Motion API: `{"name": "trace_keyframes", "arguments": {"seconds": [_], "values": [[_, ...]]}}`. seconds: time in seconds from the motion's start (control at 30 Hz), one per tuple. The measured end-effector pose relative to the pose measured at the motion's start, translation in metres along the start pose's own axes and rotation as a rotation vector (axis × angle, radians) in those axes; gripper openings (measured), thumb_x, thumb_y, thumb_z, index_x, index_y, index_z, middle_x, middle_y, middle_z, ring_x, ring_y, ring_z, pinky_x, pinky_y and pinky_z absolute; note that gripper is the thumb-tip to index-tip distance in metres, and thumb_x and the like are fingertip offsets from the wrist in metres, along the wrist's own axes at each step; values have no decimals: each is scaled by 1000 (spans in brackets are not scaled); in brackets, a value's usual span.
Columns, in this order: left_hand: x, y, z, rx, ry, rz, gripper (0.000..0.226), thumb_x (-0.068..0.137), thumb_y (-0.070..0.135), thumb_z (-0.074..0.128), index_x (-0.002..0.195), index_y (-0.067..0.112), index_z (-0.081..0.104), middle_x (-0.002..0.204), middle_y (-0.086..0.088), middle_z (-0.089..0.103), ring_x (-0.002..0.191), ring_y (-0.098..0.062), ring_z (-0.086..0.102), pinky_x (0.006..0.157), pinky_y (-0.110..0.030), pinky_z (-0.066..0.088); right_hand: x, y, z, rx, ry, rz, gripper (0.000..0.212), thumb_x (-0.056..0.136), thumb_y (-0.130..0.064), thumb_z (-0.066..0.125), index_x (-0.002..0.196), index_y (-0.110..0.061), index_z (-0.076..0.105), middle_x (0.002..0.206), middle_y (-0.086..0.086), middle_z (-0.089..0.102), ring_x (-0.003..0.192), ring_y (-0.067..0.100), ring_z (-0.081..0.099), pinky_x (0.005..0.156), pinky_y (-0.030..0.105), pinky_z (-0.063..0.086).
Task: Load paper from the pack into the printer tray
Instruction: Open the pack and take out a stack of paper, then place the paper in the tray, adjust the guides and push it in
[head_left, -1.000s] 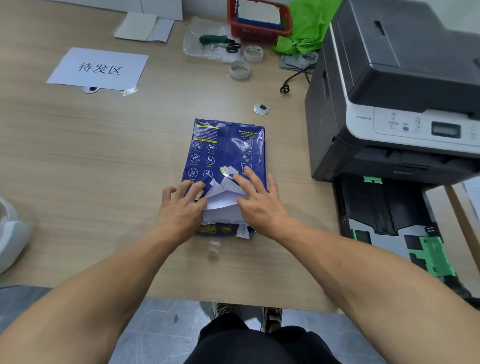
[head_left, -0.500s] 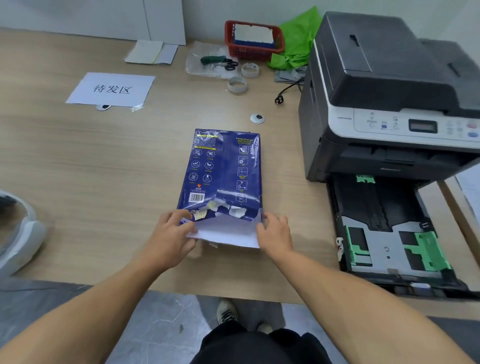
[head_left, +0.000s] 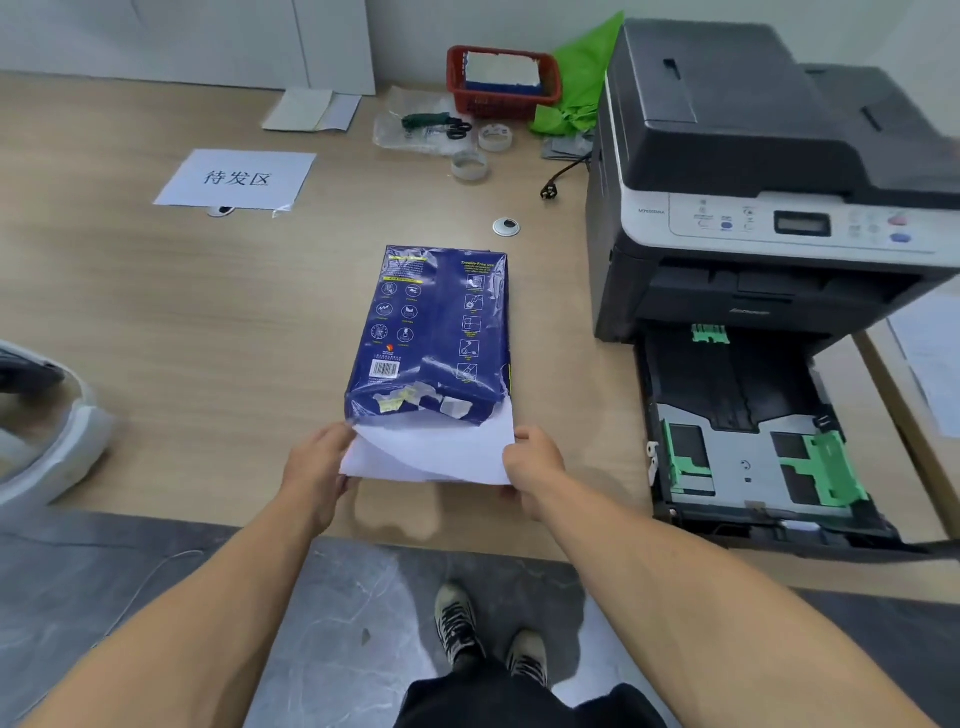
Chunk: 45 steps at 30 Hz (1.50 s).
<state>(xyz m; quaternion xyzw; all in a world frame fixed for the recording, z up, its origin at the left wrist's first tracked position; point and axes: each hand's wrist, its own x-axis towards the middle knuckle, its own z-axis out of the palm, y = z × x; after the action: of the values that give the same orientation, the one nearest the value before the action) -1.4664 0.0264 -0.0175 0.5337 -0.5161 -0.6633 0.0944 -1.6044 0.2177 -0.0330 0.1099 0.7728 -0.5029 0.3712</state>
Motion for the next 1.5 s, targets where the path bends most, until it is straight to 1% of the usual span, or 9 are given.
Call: {"name": "trace_keyframes", "arguments": {"seconds": [0.17,0.3,0.53,0.67,0.83,1.0,1.1,1.37,1.5], "values": [[-12,-1,-7,50,-133,-150,26,96,41,57,106,18,66,98,-4,71,84,-22,66,63,-34,53,-16,9,-15,-12,-103,0,36,75,-5,38,90,-19,68,97,5,76,78,27,68,60,27,48],[-22,-8,-6,189,-178,-188,29,100,12,50,126,8,61,98,-6,73,84,-21,69,64,-32,53,-22,19,-20,-13,-103,30,24,79,-15,41,94,-22,59,105,6,70,91,27,65,84,39,54],[-41,-23,-3,279,-140,-35,32,97,-1,44,127,4,55,107,-15,70,86,-28,69,66,-36,55,-26,26,-23,-51,-90,-37,20,83,-13,42,101,-19,49,100,6,58,86,23,53,69,29,46],[-51,-26,-3,355,-146,39,30,96,-2,41,118,5,59,106,-17,70,87,-31,69,77,-40,57,-26,33,-21,-34,-148,-45,45,81,-7,36,116,-13,62,113,9,71,96,31,69,87,44,59],[-66,-27,-7,459,-120,113,29,92,2,39,101,12,65,102,-16,72,92,-35,70,85,-45,56,-44,32,-23,-2,-177,-41,46,89,4,31,115,-10,66,107,10,72,89,31,70,65,32,60],[-84,-23,-14,527,-133,203,40,89,13,38,118,11,65,114,-12,70,102,-34,66,91,-43,55,-65,36,-24,-85,-78,-163,47,81,-8,36,113,-19,68,110,4,73,95,30,70,86,47,59],[-102,-23,-16,537,-146,266,39,91,8,38,118,8,66,114,-14,69,100,-34,64,80,-35,50,-87,40,-29,-132,-28,-199,45,83,-7,37,113,-17,69,107,4,74,94,28,70,88,45,59],[-137,-30,-16,584,-198,377,37,89,18,38,119,17,60,114,-10,66,103,-33,60,91,-41,50,-136,53,-48,-208,78,-233,48,83,-8,37,118,-15,68,113,4,69,101,30,65,91,38,55],[-153,-32,-7,545,-222,441,32,95,15,40,122,14,58,113,-8,64,103,-30,58,82,-37,45,-112,71,-67,-211,124,-242,60,70,-15,32,119,-16,65,121,12,67,106,37,63,94,48,54]]}}
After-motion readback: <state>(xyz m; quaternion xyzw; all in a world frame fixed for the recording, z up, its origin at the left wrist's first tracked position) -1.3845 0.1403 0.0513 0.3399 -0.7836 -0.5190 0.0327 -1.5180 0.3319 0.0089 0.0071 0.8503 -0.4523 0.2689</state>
